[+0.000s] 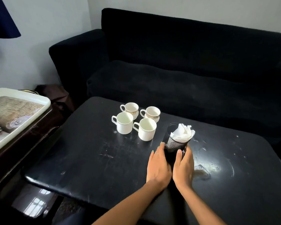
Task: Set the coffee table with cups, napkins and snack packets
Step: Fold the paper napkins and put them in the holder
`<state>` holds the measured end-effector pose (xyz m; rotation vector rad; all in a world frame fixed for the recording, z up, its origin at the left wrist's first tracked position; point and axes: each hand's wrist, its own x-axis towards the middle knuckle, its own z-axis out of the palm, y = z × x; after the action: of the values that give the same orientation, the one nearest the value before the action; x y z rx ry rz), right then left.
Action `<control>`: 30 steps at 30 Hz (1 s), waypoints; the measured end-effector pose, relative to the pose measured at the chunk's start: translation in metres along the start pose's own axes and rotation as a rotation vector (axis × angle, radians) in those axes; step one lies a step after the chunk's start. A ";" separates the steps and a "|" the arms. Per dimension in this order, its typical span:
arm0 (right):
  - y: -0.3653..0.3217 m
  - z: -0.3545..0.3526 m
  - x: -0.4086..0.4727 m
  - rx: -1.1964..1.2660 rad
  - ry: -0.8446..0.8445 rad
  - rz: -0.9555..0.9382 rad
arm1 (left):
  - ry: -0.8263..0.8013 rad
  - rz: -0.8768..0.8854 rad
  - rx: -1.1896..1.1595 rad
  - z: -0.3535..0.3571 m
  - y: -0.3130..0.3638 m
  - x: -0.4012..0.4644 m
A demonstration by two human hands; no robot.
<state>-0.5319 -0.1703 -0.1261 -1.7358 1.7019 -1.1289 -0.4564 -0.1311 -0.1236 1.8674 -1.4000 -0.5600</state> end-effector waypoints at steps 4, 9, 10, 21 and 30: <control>0.001 0.015 0.030 -0.023 0.016 0.002 | 0.017 0.009 0.026 0.009 0.001 0.033; 0.003 0.027 0.062 -0.052 0.038 -0.006 | -0.032 0.052 0.149 0.019 -0.001 0.066; 0.004 0.029 0.068 -0.058 0.035 -0.007 | -0.040 0.058 0.164 0.021 -0.002 0.072; 0.014 0.041 0.090 -0.180 0.034 -0.062 | -0.024 0.060 0.390 0.032 -0.010 0.092; 0.018 0.039 0.091 -0.268 -0.001 -0.082 | -0.068 0.035 0.498 0.032 -0.006 0.091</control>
<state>-0.5203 -0.2689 -0.1413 -1.9819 1.8670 -0.9679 -0.4467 -0.2251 -0.1414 2.2161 -1.7302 -0.2705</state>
